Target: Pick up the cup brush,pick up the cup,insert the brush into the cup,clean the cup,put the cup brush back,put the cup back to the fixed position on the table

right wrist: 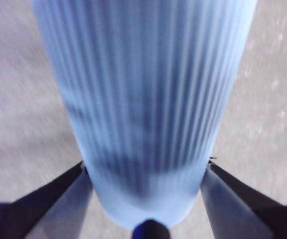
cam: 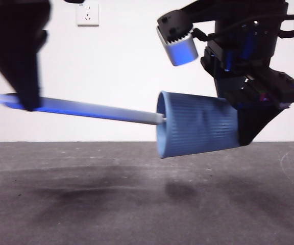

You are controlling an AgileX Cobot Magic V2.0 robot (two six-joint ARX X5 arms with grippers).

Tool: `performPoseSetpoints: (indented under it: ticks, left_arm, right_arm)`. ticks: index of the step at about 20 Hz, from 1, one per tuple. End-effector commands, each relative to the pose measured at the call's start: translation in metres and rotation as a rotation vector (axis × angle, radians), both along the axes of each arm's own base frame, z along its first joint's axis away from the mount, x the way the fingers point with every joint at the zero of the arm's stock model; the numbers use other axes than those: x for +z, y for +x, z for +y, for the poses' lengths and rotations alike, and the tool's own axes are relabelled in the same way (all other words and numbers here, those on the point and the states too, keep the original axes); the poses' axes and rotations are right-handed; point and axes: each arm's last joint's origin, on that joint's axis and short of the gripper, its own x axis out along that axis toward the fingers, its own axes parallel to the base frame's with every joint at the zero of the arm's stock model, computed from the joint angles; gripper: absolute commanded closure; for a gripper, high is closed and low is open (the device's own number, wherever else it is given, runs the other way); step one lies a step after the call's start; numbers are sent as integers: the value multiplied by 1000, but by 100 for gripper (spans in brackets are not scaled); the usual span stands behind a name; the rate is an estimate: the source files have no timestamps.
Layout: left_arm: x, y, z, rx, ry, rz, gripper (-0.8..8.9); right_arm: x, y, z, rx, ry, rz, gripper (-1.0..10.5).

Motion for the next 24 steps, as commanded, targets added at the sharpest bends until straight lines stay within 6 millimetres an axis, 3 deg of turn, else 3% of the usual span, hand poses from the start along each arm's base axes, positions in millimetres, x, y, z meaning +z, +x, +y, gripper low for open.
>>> performPoseSetpoints:
  ticks: [1,15,19,24]
  left_arm:
    - [6,-6,15,68,87,-44,822]
    - [55,-72,94,311,-32,-136,822]
    - [58,-77,99,430,-127,-177,822]
    - [46,-63,90,581,-218,-231,822]
  right_arm:
    - [-1,0,0,-43,30,3,959]
    - [8,6,-9,-339,268,-42,959]
    - [16,5,-10,-482,448,-53,959]
    - [38,0,-13,-610,766,-3,959]
